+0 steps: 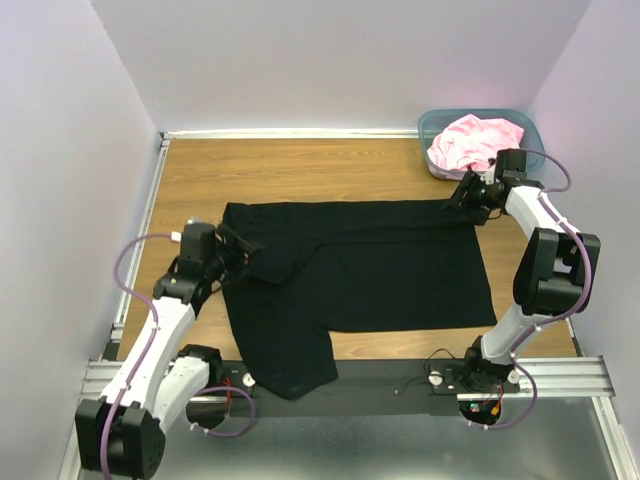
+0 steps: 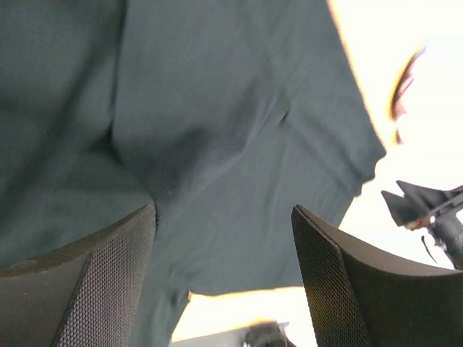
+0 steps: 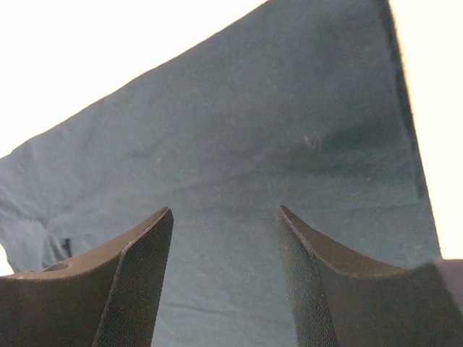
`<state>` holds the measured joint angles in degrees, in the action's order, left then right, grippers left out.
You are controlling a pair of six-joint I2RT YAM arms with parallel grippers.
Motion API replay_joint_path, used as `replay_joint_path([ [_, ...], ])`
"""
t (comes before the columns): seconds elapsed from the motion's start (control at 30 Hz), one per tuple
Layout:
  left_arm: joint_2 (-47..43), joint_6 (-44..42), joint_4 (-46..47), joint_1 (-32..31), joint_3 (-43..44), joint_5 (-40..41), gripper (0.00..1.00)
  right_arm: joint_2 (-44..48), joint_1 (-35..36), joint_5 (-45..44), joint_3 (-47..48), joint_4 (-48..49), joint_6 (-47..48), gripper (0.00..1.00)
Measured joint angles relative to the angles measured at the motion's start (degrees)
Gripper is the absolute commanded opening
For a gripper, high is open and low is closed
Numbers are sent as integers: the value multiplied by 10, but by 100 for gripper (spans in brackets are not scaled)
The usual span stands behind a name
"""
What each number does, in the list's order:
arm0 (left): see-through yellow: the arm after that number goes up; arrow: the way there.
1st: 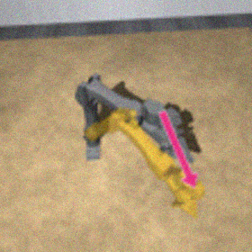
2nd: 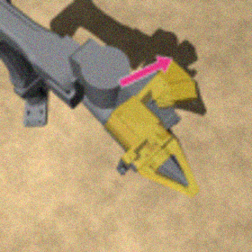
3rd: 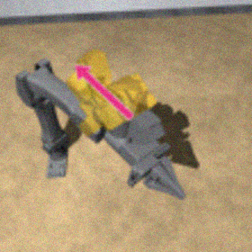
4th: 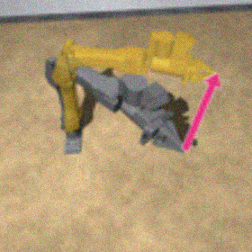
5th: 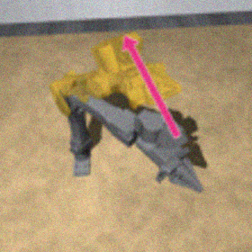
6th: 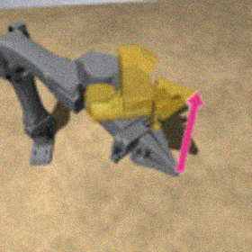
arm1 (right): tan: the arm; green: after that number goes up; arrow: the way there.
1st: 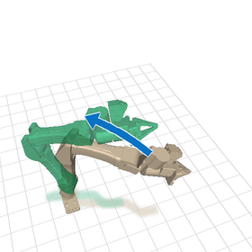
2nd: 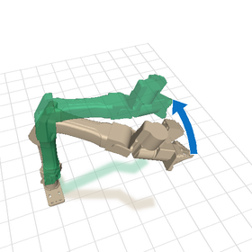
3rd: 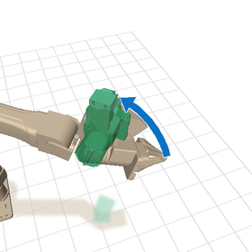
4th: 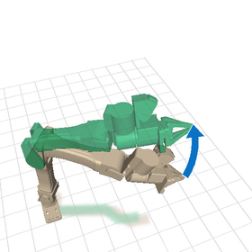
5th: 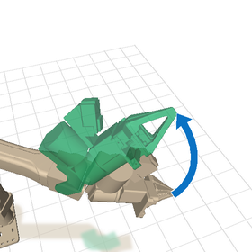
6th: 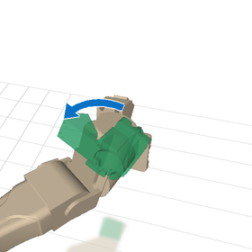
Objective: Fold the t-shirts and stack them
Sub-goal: Fold the tshirt
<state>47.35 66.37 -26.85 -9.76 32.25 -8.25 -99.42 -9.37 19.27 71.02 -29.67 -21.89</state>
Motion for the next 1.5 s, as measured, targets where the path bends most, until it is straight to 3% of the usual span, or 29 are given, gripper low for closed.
replay_joint_path([
  [0.33,218,-156,66,136,161,24,84,-69,-28,-22,110,10,-9,67],
  [0.43,206,-172,78,134,151,10,75,-83,-37,-26,131,13,-11,66],
  [0.57,205,-187,108,137,138,19,72,-111,-38,-29,157,23,-15,63],
  [0.77,400,-208,187,139,232,34,61,-151,-38,-27,171,47,-34,57],
  [0.93,513,-221,197,139,320,39,61,-178,-38,-24,182,61,-53,55],
  [1.33,572,-234,207,135,335,39,61,-185,-38,-18,150,75,-71,55],
  [1.5,602,-238,207,129,337,40,52,-186,-38,-18,144,78,-73,55],
])
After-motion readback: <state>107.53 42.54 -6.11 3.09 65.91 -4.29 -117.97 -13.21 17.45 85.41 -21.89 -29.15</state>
